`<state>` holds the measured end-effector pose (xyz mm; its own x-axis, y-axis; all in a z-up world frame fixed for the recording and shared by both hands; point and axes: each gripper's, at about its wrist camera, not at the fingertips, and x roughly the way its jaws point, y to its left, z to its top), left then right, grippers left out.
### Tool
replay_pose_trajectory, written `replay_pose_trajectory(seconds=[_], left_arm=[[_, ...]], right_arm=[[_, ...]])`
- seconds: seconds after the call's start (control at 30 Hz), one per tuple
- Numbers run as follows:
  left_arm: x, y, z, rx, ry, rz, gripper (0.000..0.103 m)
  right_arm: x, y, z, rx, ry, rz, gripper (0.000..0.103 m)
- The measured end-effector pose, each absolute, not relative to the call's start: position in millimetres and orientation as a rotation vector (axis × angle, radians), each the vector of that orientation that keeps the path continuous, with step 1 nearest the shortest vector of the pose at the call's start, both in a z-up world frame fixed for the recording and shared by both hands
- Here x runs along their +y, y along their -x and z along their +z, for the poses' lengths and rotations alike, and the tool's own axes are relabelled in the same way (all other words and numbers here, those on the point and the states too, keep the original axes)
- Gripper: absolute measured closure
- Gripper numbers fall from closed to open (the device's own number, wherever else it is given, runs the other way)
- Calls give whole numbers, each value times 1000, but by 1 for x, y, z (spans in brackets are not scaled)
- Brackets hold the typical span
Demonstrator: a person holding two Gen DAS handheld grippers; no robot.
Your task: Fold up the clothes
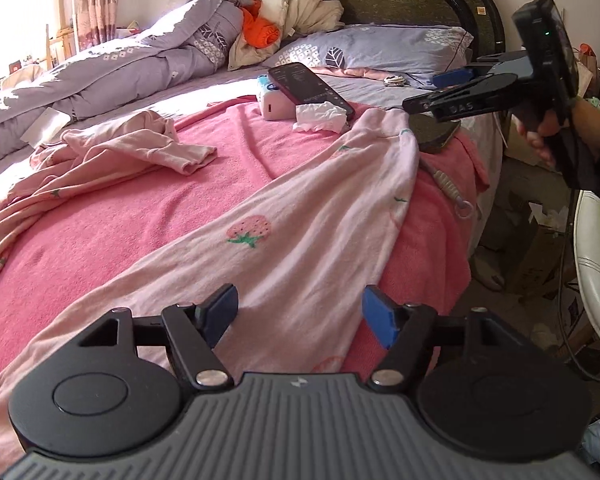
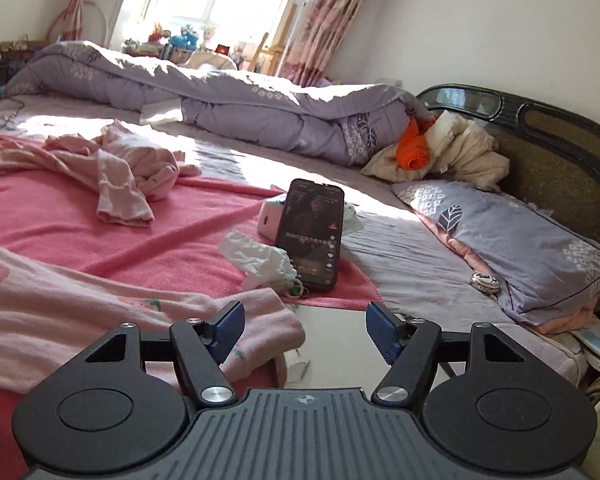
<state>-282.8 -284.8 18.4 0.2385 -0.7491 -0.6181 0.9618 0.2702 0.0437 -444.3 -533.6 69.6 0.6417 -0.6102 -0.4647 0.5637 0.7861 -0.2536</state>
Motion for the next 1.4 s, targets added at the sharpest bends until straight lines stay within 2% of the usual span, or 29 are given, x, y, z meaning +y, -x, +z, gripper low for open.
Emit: replay_pose_trajectory(seconds=[0.1, 0.27, 0.43, 0.53, 0.67, 0.73, 0.8, 0.9, 0.97, 1.1, 1.23, 1.27, 1.3, 1.4], left_arm=[[-246, 280, 24, 499, -446, -1165, 21], [-148, 256, 31, 511, -379, -898, 19], [-52, 220, 30, 568, -292, -549, 19], [-14, 205, 10, 657, -286, -462, 13], [6, 216, 13, 643, -285, -561, 12], [11, 212, 28, 632, -274, -599, 12], [15, 199, 52, 580, -247, -625, 11], [6, 161, 85, 506, -255, -590, 10], [-17, 128, 88, 475, -324, -566, 10], [-62, 61, 74, 460, -466, -501, 10], [-78, 10, 5, 635, -432, -454, 8], [-72, 9, 2, 635, -394, -457, 3], [-66, 8, 1, 630, -356, -460, 3], [-60, 9, -2, 628, -325, -463, 2]], right_arm=[[-498, 444, 86, 481, 72, -492, 36], [-396, 392, 70, 437, 122, -78, 37], [-320, 342, 26, 528, 166, 196, 37], [-316, 345, 12, 559, 151, 215, 35], [-331, 353, 39, 629, 145, 201, 31], [-336, 355, 54, 601, 184, 153, 24], [-343, 343, 67, 564, 226, 77, 11], [-358, 308, 78, 532, 283, -87, 10], [-376, 277, 76, 560, 311, -168, 11], [-407, 208, 54, 659, 431, -275, 21], [-460, 143, 13, 809, 424, -392, 33], [-473, 134, 3, 849, 399, -428, 55], [-485, 125, -6, 889, 373, -465, 87], [-502, 135, 11, 821, 246, -503, 90]])
